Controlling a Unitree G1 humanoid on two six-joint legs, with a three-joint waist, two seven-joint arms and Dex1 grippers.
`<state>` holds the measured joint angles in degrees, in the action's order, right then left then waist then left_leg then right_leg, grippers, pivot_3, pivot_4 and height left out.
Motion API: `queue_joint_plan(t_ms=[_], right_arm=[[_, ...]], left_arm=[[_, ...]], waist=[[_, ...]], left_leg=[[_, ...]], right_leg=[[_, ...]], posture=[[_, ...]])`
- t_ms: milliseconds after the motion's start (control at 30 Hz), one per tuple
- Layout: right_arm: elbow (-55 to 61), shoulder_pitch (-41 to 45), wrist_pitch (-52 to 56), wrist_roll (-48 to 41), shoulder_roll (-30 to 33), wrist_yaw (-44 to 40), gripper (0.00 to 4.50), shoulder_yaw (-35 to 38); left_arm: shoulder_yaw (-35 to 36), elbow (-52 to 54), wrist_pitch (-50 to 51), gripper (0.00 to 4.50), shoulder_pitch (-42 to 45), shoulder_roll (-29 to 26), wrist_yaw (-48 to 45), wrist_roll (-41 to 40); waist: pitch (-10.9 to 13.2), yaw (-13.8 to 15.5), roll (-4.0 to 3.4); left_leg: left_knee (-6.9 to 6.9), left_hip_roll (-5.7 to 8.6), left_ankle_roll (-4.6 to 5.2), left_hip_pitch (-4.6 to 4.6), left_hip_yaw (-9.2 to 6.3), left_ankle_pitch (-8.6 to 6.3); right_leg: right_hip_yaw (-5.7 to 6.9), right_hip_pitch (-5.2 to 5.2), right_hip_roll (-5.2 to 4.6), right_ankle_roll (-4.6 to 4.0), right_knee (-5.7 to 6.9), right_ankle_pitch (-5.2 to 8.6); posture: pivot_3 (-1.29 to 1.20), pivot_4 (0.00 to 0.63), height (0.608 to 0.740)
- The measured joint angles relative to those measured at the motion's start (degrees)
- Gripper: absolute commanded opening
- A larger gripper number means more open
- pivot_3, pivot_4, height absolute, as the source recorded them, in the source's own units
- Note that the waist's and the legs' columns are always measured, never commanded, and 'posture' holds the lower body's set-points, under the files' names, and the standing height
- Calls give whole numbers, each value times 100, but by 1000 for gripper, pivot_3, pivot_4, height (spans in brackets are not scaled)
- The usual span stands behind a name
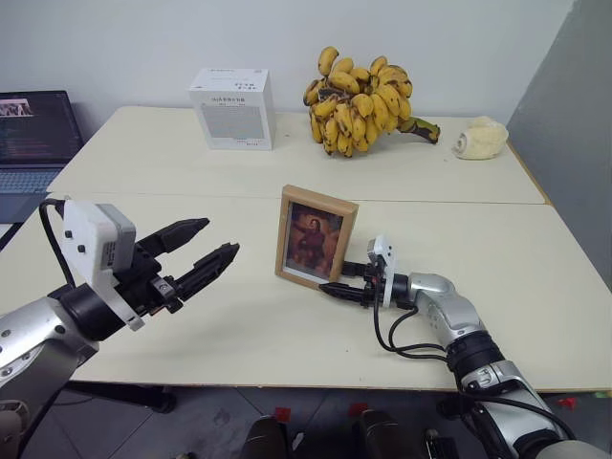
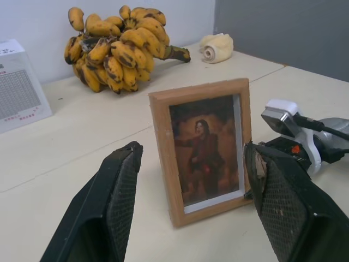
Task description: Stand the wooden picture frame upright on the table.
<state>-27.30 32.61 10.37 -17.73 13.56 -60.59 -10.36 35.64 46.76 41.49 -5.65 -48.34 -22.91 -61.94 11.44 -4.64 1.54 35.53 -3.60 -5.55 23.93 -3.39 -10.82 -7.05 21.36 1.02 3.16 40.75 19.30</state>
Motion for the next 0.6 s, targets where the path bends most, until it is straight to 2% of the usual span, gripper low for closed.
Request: queue_joint_plan(t_ms=[133,300,400,600], right_arm=[[352,-198,-173,347,296,121,3243,-56],[1738,-1033,-17,568,1277,203,3243,11],[2592,-1318,404,483,1595,394,3243,287],[4799,-1623,1979,-459,2079,972,3243,1206]], left_arm=[[-401,12,-146,3174,-3,145,-10,287],[-890,-85,-321,3174,154,301,-36,697],[-1049,-231,-358,3174,187,307,-190,824],[-1134,-504,-450,3174,241,312,-446,1023]], waist=[[-1,7,2],[0,77,3],[1,57,2],[0,55,5]], left_leg=[[-2,1,0,0,1,0],[-5,5,-1,0,10,0],[-8,1,0,-1,18,0],[-18,0,0,-1,15,0]], right_leg=[[-2,1,-1,2,-2,0],[-12,1,-5,9,-12,4],[-17,6,-3,11,-11,4],[-16,6,-3,11,-18,5]], posture=[[0,150,740],[0,150,740],[0,150,740],[0,150,740]])
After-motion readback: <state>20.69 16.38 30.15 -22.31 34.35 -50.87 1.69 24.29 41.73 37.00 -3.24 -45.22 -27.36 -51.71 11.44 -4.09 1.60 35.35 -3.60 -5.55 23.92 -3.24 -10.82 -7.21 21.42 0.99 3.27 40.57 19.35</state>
